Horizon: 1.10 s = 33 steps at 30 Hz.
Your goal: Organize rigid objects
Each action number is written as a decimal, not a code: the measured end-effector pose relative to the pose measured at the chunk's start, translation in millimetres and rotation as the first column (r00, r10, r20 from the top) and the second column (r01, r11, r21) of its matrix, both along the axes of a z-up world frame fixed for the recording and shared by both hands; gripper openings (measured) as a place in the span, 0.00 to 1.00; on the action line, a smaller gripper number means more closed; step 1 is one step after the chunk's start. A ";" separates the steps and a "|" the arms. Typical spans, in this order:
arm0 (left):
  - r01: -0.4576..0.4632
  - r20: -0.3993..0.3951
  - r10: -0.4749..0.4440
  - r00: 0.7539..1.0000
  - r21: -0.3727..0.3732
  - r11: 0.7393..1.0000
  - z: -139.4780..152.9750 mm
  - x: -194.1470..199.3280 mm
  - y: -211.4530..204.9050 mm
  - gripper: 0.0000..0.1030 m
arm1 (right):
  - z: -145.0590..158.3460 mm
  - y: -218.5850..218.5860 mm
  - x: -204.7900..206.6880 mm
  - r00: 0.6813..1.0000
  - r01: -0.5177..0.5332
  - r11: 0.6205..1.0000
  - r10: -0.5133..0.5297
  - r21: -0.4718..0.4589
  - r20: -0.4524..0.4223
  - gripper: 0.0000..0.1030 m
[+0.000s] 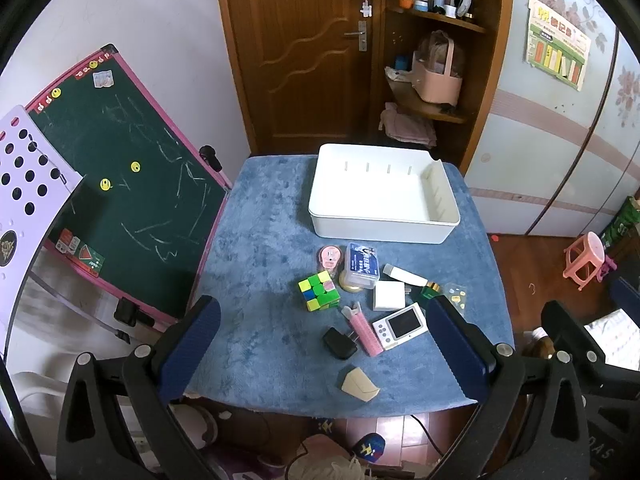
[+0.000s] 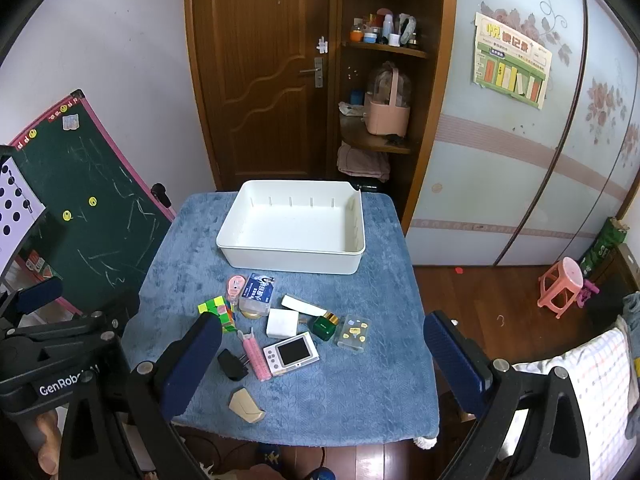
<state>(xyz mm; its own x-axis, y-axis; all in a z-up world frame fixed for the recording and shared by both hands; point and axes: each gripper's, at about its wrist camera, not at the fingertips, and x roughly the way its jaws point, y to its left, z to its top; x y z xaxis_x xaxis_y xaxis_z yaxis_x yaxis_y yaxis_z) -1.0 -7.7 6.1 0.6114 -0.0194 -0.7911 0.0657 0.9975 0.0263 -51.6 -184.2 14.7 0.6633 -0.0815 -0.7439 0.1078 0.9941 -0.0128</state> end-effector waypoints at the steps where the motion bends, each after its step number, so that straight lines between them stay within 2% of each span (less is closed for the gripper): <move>1: 0.000 0.001 0.000 1.000 0.001 1.000 0.4 0.2 -0.6 0.99 | 0.2 -0.2 0.0 1.000 0.000 1.000 0.000 0.000 0.000 0.98; 23: 0.000 0.028 -0.001 1.000 0.013 1.000 11.8 -0.5 1.0 0.99 | 11.5 4.0 4.7 1.000 -0.004 1.000 0.004 0.010 0.014 0.98; 33: 0.006 0.032 -0.006 0.999 0.014 1.000 14.2 4.0 0.5 0.99 | 14.6 7.8 3.1 0.999 -0.005 1.000 0.005 0.005 0.047 0.98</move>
<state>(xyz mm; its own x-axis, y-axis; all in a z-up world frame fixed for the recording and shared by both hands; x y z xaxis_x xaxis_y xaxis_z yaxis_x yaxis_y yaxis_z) 3.0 -7.3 20.3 0.6364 -0.0126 -0.7712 0.0707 0.9966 0.0420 -48.5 -176.4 29.3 0.6977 -0.0746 -0.7125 0.1035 0.9946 -0.0028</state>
